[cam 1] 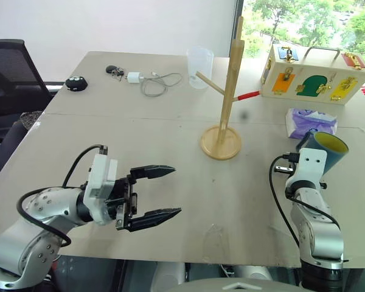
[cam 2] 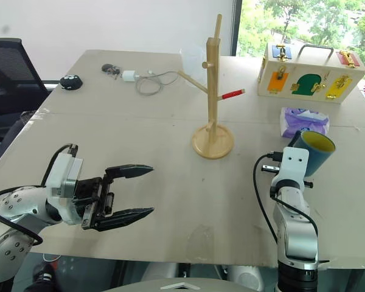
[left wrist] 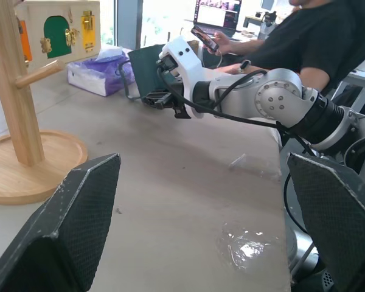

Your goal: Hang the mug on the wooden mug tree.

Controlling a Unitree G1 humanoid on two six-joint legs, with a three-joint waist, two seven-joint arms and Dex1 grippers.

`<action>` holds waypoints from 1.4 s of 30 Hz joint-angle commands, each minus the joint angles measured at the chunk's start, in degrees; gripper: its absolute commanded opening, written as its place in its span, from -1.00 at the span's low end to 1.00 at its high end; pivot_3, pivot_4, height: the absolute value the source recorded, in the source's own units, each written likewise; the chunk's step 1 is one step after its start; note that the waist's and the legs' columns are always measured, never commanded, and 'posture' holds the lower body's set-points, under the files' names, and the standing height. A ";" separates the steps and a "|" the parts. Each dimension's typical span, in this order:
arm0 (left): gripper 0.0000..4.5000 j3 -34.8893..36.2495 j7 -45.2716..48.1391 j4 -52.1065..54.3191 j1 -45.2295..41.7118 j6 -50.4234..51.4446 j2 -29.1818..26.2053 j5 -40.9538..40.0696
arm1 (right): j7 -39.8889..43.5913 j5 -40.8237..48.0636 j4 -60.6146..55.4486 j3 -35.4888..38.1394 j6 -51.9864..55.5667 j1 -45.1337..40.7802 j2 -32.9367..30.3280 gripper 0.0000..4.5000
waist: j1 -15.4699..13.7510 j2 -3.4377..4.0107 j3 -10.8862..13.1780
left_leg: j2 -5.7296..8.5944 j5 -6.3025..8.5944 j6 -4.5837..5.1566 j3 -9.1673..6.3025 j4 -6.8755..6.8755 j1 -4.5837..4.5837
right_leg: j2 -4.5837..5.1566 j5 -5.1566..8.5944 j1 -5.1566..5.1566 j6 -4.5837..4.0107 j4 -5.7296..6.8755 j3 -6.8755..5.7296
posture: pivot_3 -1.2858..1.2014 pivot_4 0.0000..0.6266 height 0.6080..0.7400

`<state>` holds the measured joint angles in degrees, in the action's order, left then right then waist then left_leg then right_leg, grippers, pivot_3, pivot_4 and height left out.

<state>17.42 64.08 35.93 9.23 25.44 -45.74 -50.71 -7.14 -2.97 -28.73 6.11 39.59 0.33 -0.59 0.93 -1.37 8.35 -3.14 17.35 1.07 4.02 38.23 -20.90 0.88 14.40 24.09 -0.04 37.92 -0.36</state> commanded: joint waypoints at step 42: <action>1.00 -2.54 -3.86 -1.41 -0.71 -1.71 2.44 4.30 | -3.24 -1.82 -2.25 7.32 -0.82 -1.88 -0.42 0.98 | 0.05 0.01 0.01 | 0.01 0.00 0.00 0.04 -0.01 -0.11 | 0.00 -0.01 0.13 0.01 0.03 0.04 | 0.03 -0.52 1.00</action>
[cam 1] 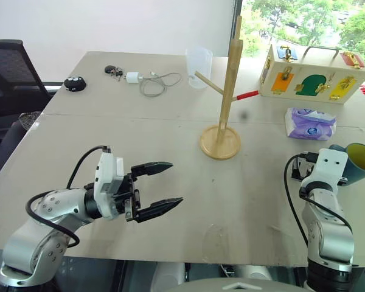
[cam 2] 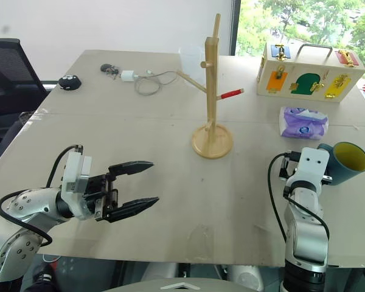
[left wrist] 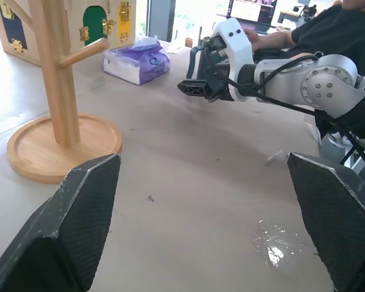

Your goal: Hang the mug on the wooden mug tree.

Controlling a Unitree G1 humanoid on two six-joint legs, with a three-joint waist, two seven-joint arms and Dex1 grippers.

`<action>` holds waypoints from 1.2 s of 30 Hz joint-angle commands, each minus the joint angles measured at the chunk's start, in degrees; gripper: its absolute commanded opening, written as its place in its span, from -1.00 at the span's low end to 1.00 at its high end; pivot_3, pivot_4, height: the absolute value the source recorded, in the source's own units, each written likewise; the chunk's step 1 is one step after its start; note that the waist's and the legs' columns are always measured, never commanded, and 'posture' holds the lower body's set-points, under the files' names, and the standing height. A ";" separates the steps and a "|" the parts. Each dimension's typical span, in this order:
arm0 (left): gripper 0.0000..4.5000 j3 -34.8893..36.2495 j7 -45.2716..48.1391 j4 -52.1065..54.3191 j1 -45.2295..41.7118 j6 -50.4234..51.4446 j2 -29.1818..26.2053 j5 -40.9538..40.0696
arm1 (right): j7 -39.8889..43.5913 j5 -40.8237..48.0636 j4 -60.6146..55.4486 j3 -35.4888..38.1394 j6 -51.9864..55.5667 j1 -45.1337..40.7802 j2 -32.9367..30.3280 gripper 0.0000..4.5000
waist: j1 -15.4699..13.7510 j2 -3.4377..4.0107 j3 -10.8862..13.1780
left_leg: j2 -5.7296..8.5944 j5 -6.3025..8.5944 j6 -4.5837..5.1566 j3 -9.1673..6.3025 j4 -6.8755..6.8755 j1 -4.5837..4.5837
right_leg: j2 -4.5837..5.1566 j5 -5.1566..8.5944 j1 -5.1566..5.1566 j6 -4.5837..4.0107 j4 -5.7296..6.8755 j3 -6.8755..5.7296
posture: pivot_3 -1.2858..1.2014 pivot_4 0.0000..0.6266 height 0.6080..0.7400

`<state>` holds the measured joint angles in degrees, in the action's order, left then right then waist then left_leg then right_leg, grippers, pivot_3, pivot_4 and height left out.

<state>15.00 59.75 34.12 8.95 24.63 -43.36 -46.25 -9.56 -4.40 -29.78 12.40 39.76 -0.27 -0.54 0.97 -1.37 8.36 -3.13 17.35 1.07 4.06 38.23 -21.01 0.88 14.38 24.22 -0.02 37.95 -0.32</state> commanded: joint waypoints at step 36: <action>1.00 -0.07 -2.99 2.73 -1.70 0.31 1.47 -3.29 | 26.56 29.15 -10.56 3.31 5.59 -8.80 -15.85 -0.96 | 0.26 0.26 0.17 | -0.04 0.01 0.02 0.04 -0.02 0.03 | -0.08 -0.02 0.00 0.01 0.01 0.09 | 0.03 -0.52 1.00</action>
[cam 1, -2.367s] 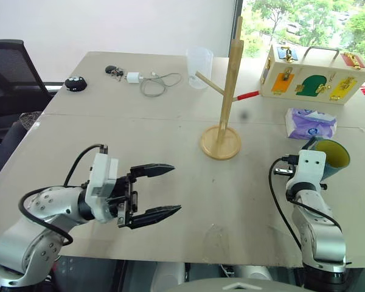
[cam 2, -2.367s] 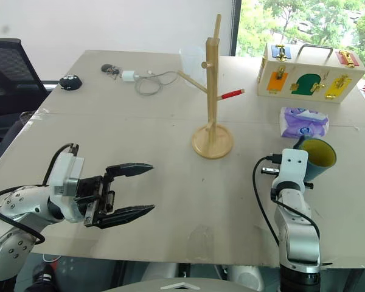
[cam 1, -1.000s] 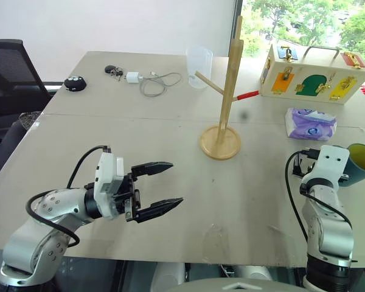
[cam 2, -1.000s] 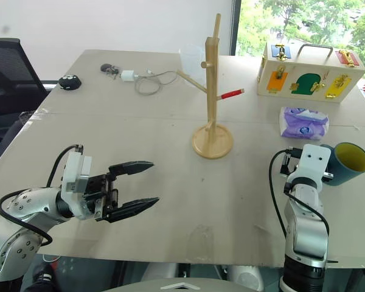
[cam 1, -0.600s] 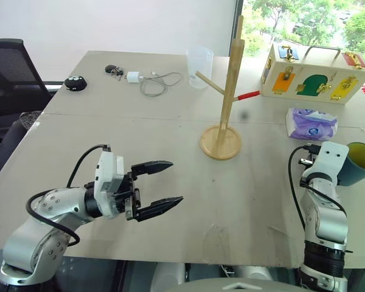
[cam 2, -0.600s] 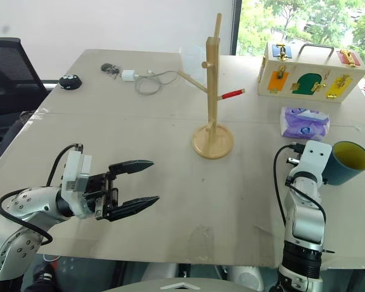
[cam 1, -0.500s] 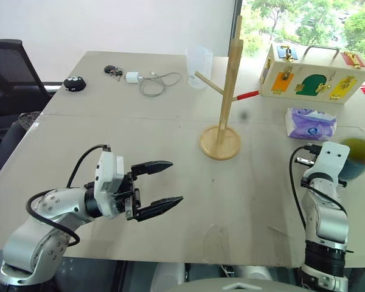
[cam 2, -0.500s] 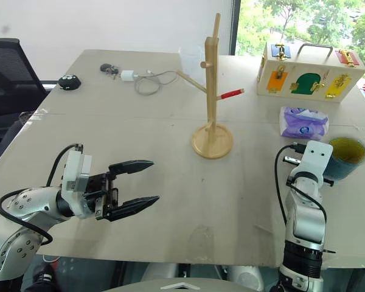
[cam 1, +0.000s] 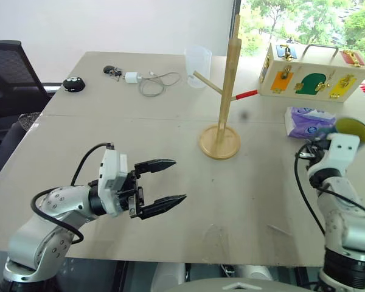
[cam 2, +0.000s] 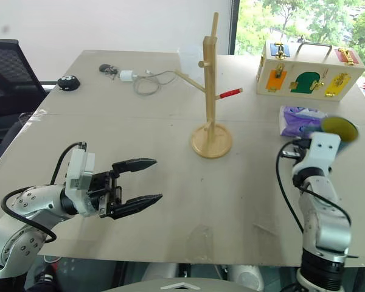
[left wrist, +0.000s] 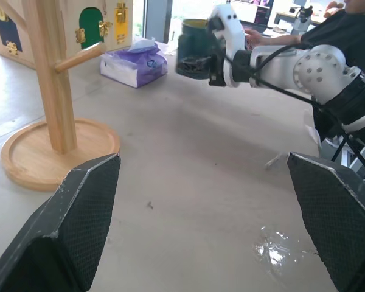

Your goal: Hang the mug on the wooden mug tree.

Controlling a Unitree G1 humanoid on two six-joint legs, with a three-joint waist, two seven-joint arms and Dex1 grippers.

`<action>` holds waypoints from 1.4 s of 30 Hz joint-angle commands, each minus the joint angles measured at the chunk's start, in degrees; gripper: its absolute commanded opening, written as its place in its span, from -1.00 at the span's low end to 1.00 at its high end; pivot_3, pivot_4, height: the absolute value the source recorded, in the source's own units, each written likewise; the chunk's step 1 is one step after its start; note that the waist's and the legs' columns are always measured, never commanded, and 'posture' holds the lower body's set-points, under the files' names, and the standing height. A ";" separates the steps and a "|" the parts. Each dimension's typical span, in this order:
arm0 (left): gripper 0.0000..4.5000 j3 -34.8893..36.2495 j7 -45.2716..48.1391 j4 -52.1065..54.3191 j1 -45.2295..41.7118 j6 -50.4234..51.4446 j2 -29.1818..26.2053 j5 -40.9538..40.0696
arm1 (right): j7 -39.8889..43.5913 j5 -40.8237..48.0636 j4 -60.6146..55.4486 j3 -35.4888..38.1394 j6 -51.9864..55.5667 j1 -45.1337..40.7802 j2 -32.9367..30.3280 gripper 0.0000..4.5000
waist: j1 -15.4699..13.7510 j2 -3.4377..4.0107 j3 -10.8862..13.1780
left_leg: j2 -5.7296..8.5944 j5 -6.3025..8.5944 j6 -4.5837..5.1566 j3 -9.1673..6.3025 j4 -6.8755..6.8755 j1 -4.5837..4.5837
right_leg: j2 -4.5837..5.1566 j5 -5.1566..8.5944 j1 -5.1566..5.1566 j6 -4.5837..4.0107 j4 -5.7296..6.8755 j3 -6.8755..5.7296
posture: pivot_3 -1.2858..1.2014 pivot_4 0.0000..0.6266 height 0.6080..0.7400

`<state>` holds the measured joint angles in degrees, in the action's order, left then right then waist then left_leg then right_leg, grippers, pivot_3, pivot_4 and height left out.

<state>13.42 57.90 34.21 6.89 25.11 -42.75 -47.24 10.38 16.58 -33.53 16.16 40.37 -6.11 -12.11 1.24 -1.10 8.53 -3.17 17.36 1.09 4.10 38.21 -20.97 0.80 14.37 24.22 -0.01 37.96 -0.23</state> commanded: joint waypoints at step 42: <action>1.00 8.21 -9.47 10.54 11.08 -5.71 7.70 -8.95 | 40.29 12.01 26.13 -17.72 -2.79 -35.59 -27.61 0.13 | -0.58 -0.19 0.14 | 0.02 0.04 0.08 -0.04 0.09 -0.14 | 0.04 -0.01 0.01 -0.02 -0.09 -0.07 | 0.03 -0.52 1.00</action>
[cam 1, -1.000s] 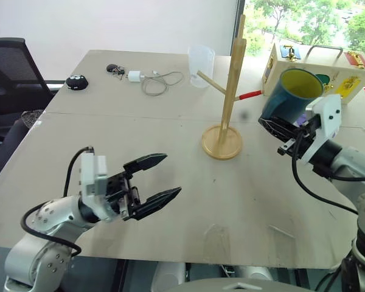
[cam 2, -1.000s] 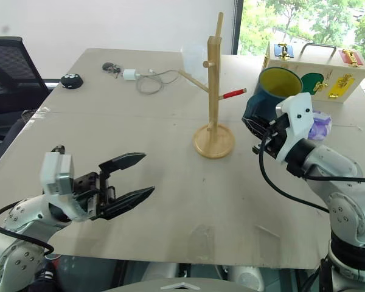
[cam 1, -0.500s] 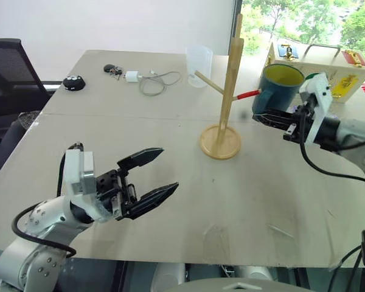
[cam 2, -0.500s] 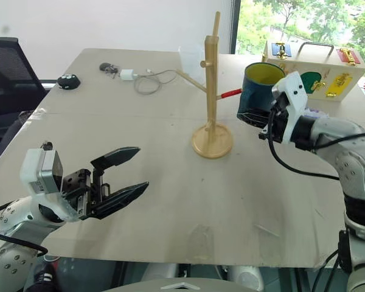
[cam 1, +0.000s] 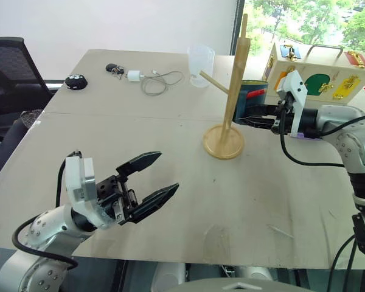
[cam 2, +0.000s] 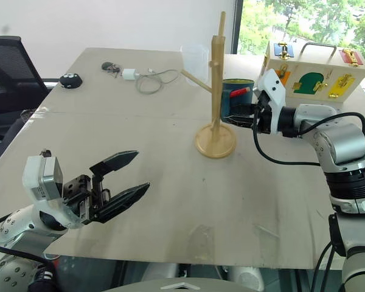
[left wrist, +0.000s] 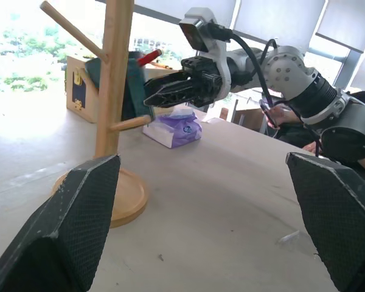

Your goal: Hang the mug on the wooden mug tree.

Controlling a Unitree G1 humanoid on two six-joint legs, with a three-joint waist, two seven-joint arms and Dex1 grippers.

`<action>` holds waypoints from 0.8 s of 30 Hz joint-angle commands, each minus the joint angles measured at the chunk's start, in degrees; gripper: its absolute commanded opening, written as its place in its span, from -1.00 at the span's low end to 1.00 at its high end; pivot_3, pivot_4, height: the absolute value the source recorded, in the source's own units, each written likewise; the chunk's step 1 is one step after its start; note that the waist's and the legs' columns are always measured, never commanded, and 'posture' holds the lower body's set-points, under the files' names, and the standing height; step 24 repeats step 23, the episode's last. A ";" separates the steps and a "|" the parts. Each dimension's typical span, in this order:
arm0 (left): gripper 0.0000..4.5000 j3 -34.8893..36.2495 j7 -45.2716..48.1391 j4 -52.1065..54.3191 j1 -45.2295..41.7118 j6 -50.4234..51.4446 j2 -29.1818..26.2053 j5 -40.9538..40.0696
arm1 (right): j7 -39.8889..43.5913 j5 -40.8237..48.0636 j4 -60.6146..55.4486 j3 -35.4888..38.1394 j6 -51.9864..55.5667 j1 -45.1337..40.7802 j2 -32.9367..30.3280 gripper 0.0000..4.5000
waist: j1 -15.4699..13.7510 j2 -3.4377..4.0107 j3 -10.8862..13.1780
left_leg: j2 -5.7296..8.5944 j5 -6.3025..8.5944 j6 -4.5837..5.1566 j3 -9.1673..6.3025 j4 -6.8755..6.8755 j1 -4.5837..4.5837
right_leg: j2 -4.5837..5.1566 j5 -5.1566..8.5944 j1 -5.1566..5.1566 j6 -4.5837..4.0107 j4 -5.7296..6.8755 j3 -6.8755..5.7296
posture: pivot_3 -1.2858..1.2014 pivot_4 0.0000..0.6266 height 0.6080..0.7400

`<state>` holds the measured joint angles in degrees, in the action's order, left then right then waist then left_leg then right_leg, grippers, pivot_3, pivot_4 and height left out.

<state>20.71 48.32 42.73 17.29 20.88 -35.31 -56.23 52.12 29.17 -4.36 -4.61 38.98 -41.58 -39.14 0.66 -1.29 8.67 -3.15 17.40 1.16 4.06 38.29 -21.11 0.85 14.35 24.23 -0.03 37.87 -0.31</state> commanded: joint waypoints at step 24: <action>1.00 -2.55 -0.82 -16.49 5.01 -1.45 -2.20 17.92 | 0.44 -3.93 -24.75 33.46 -18.66 63.85 -2.53 0.83 | -0.30 -0.08 0.02 | 0.02 0.01 0.01 0.03 0.00 0.14 | 0.04 0.16 -0.15 0.25 -0.03 -0.05 | 0.03 -0.52 1.00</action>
